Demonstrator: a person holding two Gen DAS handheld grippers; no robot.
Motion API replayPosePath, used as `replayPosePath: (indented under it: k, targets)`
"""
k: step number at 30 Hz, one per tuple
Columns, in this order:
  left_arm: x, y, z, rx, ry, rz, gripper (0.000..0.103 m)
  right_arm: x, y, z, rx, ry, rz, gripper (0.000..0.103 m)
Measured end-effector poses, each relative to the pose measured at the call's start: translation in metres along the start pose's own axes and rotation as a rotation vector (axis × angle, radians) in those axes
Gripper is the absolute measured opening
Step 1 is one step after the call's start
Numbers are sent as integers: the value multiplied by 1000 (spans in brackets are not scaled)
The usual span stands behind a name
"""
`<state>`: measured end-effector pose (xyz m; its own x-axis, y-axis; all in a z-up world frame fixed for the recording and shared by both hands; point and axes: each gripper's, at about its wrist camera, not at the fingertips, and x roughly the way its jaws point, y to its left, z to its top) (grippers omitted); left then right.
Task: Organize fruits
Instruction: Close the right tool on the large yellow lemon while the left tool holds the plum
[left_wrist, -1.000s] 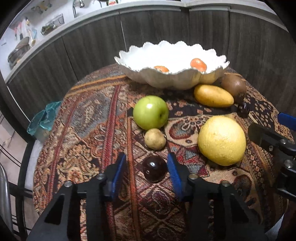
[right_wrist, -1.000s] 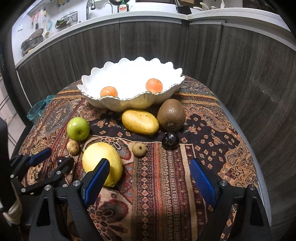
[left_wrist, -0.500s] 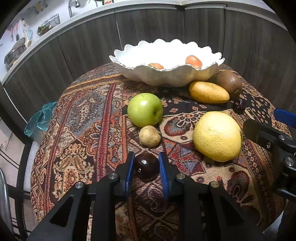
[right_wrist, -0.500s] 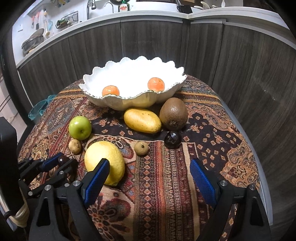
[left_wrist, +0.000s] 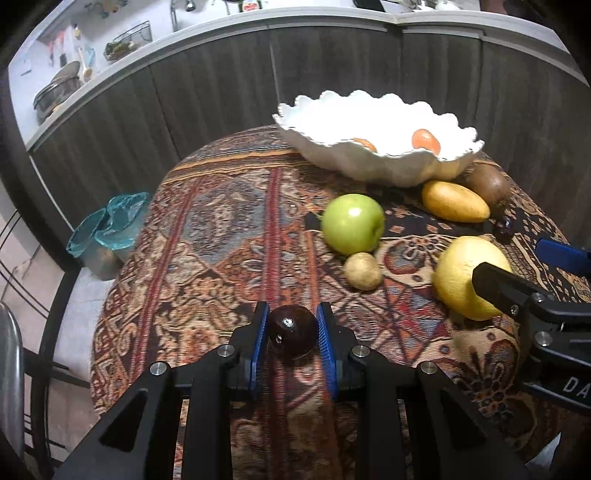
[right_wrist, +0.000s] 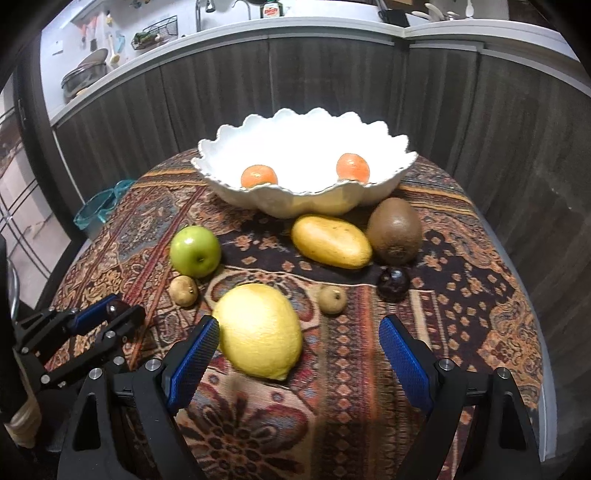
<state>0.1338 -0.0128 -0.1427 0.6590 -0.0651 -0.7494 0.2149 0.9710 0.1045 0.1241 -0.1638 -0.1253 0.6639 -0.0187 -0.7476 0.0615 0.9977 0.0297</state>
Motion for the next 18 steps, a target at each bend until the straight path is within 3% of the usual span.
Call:
replayPosePath:
  k: [10, 18]
  targets:
    - [1, 17, -3, -30, 7, 23, 26, 21, 15, -1, -20, 33, 17, 88]
    - [4, 19, -3, -38, 14, 30, 26, 40, 21, -6, -31, 93, 39, 64]
